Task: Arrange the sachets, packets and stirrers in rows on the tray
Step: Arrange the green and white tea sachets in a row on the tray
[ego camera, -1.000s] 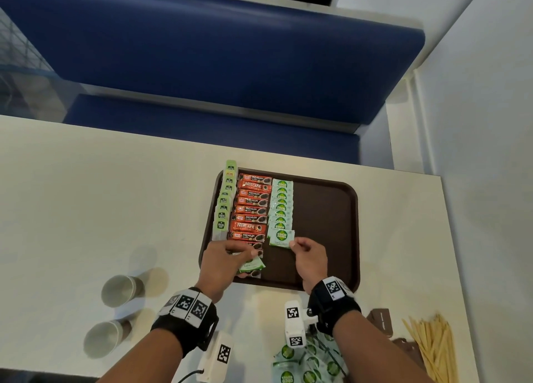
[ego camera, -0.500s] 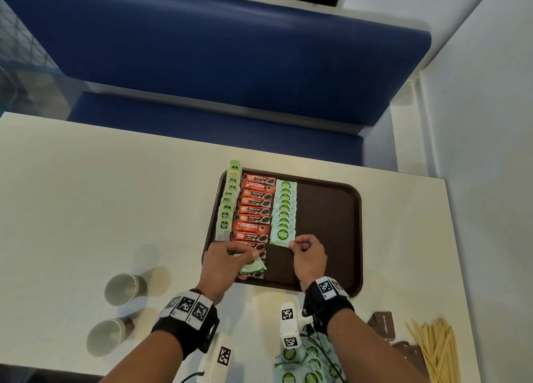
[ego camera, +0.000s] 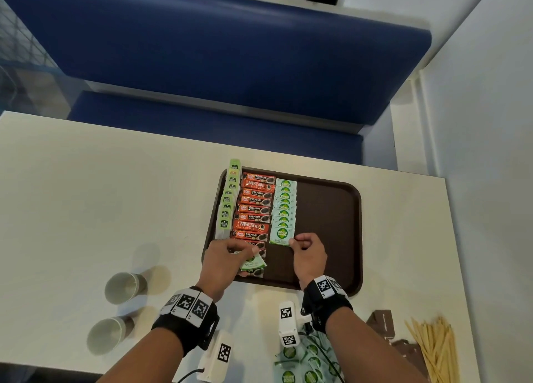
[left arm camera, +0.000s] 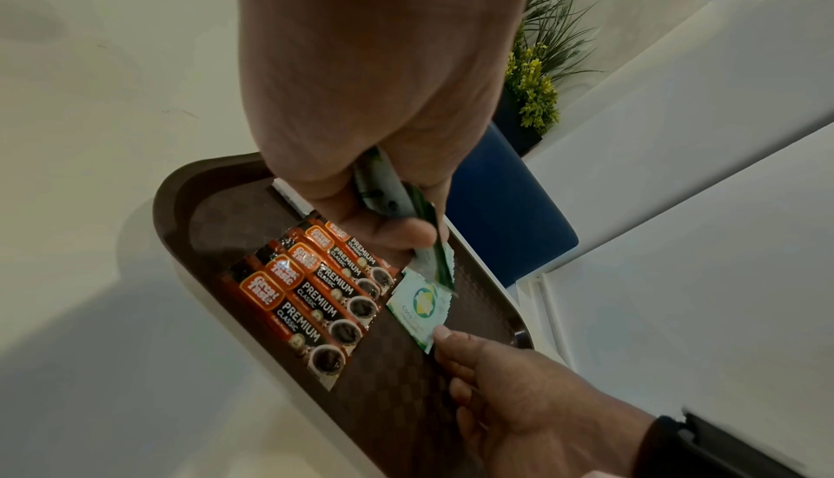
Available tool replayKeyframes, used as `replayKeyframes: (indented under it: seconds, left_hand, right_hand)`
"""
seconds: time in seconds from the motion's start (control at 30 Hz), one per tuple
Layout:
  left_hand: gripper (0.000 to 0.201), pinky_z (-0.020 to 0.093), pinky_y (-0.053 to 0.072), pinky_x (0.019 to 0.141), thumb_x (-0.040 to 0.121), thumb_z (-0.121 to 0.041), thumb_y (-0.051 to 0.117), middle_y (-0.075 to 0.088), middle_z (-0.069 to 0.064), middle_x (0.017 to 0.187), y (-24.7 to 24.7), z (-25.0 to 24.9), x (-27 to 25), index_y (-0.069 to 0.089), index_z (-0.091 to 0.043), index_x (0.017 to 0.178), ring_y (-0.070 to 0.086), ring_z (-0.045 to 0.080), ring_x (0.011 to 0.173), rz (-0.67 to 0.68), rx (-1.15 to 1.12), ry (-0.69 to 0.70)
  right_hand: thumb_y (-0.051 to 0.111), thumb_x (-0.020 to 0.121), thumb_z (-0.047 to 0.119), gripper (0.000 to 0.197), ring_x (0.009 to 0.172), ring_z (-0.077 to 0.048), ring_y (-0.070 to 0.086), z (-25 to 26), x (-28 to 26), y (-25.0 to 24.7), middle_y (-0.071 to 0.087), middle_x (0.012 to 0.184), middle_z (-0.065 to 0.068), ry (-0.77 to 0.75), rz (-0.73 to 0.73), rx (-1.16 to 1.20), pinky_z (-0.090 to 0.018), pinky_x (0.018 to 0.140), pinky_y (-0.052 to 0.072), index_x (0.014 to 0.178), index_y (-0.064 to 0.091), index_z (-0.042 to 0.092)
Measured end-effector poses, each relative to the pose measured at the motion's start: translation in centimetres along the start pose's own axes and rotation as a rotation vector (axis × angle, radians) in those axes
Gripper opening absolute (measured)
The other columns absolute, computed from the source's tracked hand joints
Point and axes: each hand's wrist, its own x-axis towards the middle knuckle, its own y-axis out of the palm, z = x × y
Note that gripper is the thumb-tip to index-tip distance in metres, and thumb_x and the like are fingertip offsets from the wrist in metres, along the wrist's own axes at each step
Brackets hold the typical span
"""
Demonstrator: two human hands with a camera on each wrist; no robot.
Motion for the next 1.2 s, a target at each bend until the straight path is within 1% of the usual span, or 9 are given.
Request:
replayKeyframes:
  seconds: [0.17,0.27,0.37,0.53,0.67,0.77,0.93,1.1,1.2]
  left_hand:
    - [0.013,0.03,0.066,0.075,0.101,-0.009,0.072,0.079,0.006,0.11,0.6,-1.5,-0.3,0.084,-0.013,0.103,0.08,0.017,0.098,0.091,-0.085,0.008]
    - [0.025,0.032,0.066,0.087,0.097,-0.001,0.073,0.077,-0.001,0.12,1.0,-2.5,-0.7,0.083,-0.019,0.112,0.075,0.016,0.112,0.157,-0.1,0.123]
    - [0.037,0.026,0.063,0.091,0.09,-0.007,0.084,0.077,-0.01,0.114,1.5,-3.2,-0.9,0.078,-0.027,0.121,0.073,0.005,0.112,0.144,-0.084,0.236]
    - [0.05,0.022,0.061,0.091,0.083,-0.019,0.093,0.074,-0.018,0.121,2.4,-3.5,-0.8,0.073,-0.032,0.127,0.067,-0.006,0.116,0.097,-0.066,0.272]
    - [0.038,0.037,0.065,0.092,0.087,-0.017,0.09,0.079,-0.005,0.123,2.6,-3.7,-0.6,0.079,-0.025,0.121,0.075,0.016,0.117,0.182,-0.15,0.191]
    - [0.033,0.033,0.066,0.084,0.086,-0.009,0.089,0.081,-0.004,0.117,2.5,-3.9,-0.8,0.08,-0.021,0.115,0.078,0.017,0.108,0.167,-0.097,0.202]
    - [0.033,0.031,0.067,0.082,0.085,-0.003,0.089,0.081,-0.005,0.115,2.4,-3.6,-0.9,0.082,-0.023,0.11,0.079,0.013,0.106,0.13,-0.041,0.239]
    - [0.033,0.039,0.068,0.087,0.086,-0.005,0.089,0.079,-0.005,0.118,2.1,-2.7,-0.7,0.082,-0.028,0.109,0.077,0.016,0.11,0.069,-0.001,0.223]
    - [0.033,0.043,0.066,0.093,0.087,-0.008,0.088,0.078,-0.004,0.119,1.4,-2.6,-0.3,0.08,-0.033,0.108,0.074,0.017,0.111,-0.034,0.034,0.195]
  right_hand:
    - [0.073,0.098,0.03,0.013,0.097,-0.015,0.068,1.7,-2.2,-1.6,0.069,0.098,0.005,0.035,0.034,0.129,-0.022,0.073,0.049,0.104,0.068,0.019]
    - [0.072,0.097,0.046,0.026,0.089,-0.012,0.07,2.9,-3.8,-3.2,0.076,0.101,0.004,0.072,0.344,0.187,-0.029,0.08,0.055,0.109,0.072,0.023]
    - [0.077,0.096,0.035,0.03,0.082,-0.013,0.07,3.8,-4.6,-4.7,0.077,0.098,-0.005,0.082,0.603,0.318,-0.028,0.075,0.055,0.116,0.073,0.014]
    - [0.075,0.097,0.015,0.023,0.084,-0.02,0.071,5.2,-4.5,-6.4,0.077,0.103,-0.02,0.028,0.571,0.421,-0.033,0.081,0.059,0.118,0.072,0.007]
    - [0.074,0.098,0.016,0.025,0.09,-0.024,0.075,5.5,-4.5,-7.2,0.079,0.105,-0.014,0.005,0.578,0.437,-0.037,0.09,0.062,0.121,0.071,0.008]
    - [0.073,0.099,0.016,0.023,0.096,-0.028,0.077,5.1,-4.5,-7.7,0.08,0.107,-0.013,0.016,0.598,0.412,-0.037,0.091,0.063,0.12,0.072,0.009]
    - [0.08,0.093,0.022,0.018,0.079,-0.014,0.069,3.7,-4.2,-8.2,0.077,0.103,-0.016,-0.015,0.542,0.259,-0.028,0.075,0.057,0.108,0.077,0.011]
    - [0.078,0.095,0.024,0.013,0.078,-0.008,0.061,2.8,-3.2,-8.3,0.076,0.091,0.002,0.019,0.562,0.172,-0.022,0.067,0.049,0.105,0.079,0.016]
    - [0.075,0.097,0.019,0.007,0.078,-0.01,0.058,1.6,-1.6,-7.4,0.075,0.091,0.003,0.063,0.414,0.182,-0.022,0.067,0.046,0.101,0.079,0.016]
